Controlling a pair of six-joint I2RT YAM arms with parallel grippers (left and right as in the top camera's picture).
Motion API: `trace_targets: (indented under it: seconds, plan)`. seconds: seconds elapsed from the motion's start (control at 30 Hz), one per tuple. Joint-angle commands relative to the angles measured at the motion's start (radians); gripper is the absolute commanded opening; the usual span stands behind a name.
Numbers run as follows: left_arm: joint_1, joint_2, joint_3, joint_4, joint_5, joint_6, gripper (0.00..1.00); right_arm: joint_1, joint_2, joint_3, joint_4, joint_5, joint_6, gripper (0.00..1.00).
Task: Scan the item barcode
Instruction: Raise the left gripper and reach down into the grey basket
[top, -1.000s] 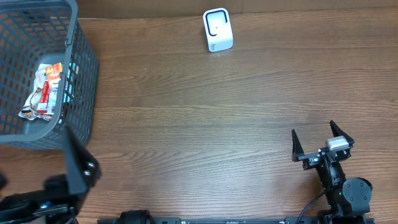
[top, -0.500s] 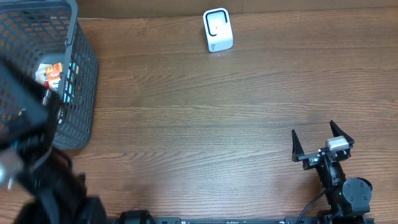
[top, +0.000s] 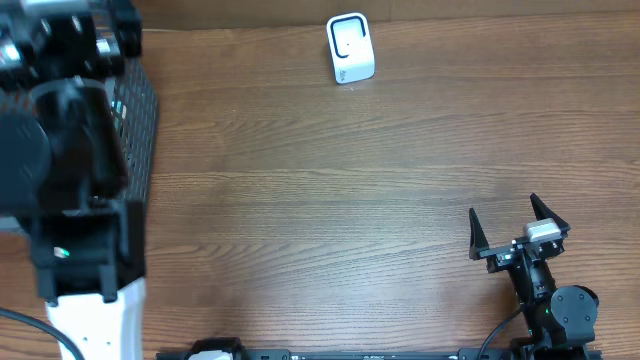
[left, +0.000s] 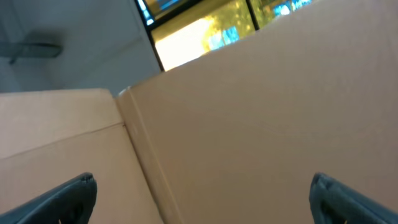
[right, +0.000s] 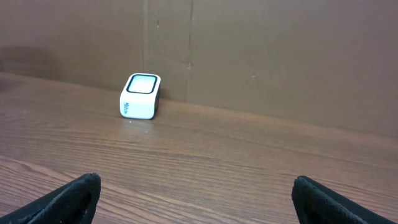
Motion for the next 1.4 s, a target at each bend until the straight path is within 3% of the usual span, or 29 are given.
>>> trace_targets:
  seconds: [0.0,0.13,0.33,0.73,0.97,1.23,1.37]
  plan:
    - [0.005,0.118,0.270,-0.174,-0.005,0.048,1.00,-0.002,-0.010,-0.011,0.004,-0.002,-0.004,1.00]
    - [0.007,0.245,0.470,-0.390,-0.010,0.029,1.00,-0.002,-0.010,-0.011,0.004,-0.002,-0.004,1.00]
    - [0.065,0.355,0.555,-0.605,-0.004,-0.170,1.00,-0.002,-0.010,-0.011,0.004,-0.002,-0.004,1.00]
    - [0.441,0.489,0.555,-0.820,0.418,-0.463,1.00,-0.002,-0.010,-0.011,0.004,-0.002,-0.004,1.00]
    - [0.600,0.583,0.555,-0.969,0.439,-0.465,1.00,-0.002,-0.010,-0.011,0.004,-0.002,-0.004,1.00]
    - [0.620,0.710,0.555,-1.011,0.439,-0.466,0.99,-0.002,-0.010,-0.011,0.004,-0.002,-0.004,1.00]
    - [0.620,0.750,0.555,-1.129,0.462,-0.431,1.00,-0.002,-0.010,-0.011,0.004,-0.002,-0.004,1.00]
